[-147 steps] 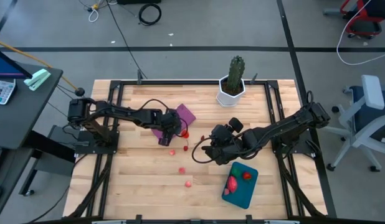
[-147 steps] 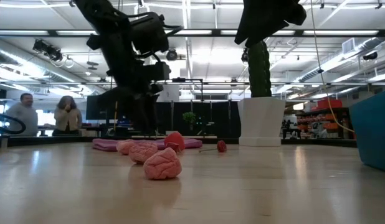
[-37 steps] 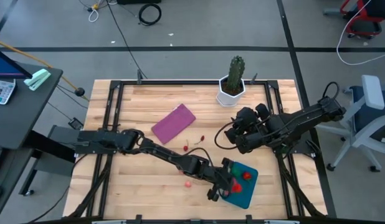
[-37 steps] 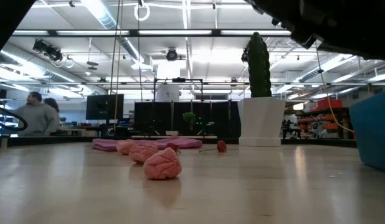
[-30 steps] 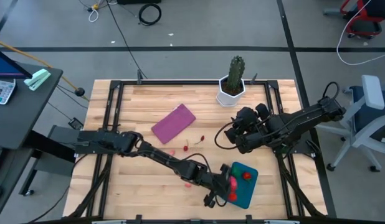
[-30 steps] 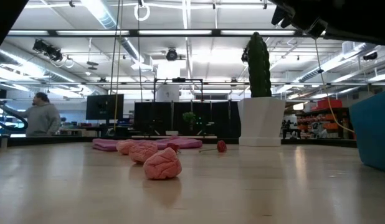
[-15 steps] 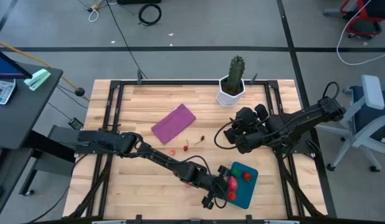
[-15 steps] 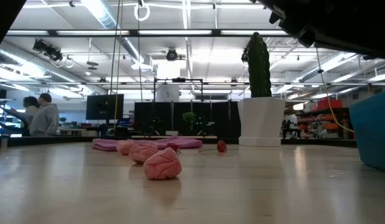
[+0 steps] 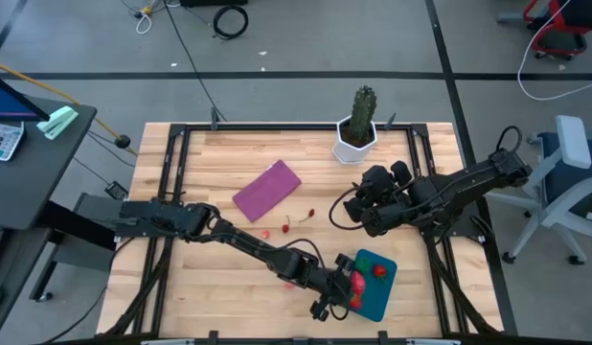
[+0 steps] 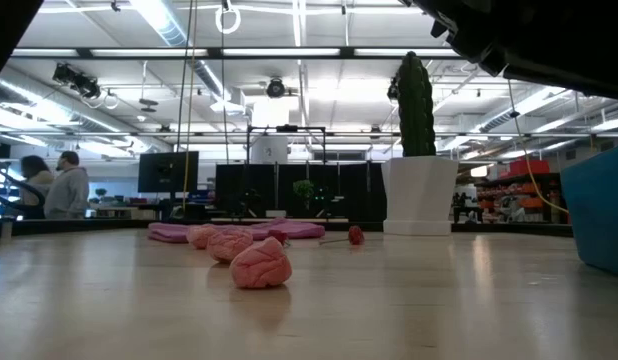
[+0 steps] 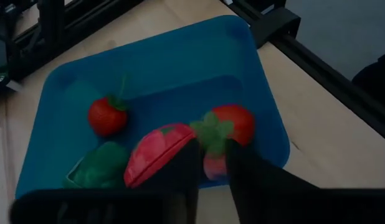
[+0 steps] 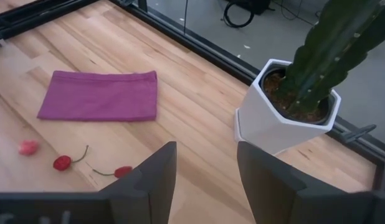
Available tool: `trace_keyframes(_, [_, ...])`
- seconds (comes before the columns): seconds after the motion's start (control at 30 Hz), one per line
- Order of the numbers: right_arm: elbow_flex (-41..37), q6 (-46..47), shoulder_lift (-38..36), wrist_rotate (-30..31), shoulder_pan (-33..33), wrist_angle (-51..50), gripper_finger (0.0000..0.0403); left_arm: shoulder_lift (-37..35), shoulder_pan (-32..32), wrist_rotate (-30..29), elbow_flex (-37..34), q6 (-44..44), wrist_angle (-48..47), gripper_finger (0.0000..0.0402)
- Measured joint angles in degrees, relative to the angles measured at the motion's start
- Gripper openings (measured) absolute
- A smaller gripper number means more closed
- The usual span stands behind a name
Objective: Pick and placing Produce into tupperware
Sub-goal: Put the strawberry into the blue bin, then put the cherry into the blue bin
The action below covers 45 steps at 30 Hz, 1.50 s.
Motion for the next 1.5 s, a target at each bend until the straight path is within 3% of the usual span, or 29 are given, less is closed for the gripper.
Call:
trace_keyframes(0.1, [0.0,0.01,0.0,-0.11,0.0,0.0,0.0177,-0.15,0.5,-1.69,0.24,1.92,-1.31,0.0112])
trace_keyframes(0.2, [0.0,0.36,0.0,-0.59,0.0,0.0,0.0177,-1.07,1.02,-8.06,1.9,6.31,-6.72,0.0128])
trace_keyframes(0.33, [-0.02,0.42,0.0,-0.68,0.04,0.09,0.0177,-2.92,1.98,-20.29,5.7,7.09,-19.62,0.0139])
trace_keyframes(0.4, [-0.02,0.49,0.0,-0.66,0.04,0.1,0.0177,-3.25,2.96,-22.2,8.03,3.63,-27.4,0.0141])
trace_keyframes(0.6, [-0.04,0.52,0.0,-0.65,0.04,0.44,0.0177,-3.76,5.8,-20.46,9.26,-10.15,-45.55,0.013])
trace_keyframes(0.77, [-0.04,0.46,0.0,-0.68,0.04,0.46,0.0177,-3.59,8.69,-20.23,2.18,-13.13,-52.58,0.0112])
trace_keyframes(0.97, [-2.39,-0.65,-0.02,-0.65,0.04,0.61,0.0177,-3.56,11.81,-20.36,-6.5,-14.54,-50.28,0.0091])
trace_keyframes(1.27, [-12.54,0.3,-0.02,-0.7,0.04,1.64,0.0177,-4.53,14.34,-20.0,-7.44,-12.33,-45.74,0.0065])
trace_keyframes(1.5, [-18.86,6.44,-0.02,-2.88,0.04,8.02,0.0177,-5.92,15.91,-6.13,-7.34,-8.24,-39.09,0.0065])
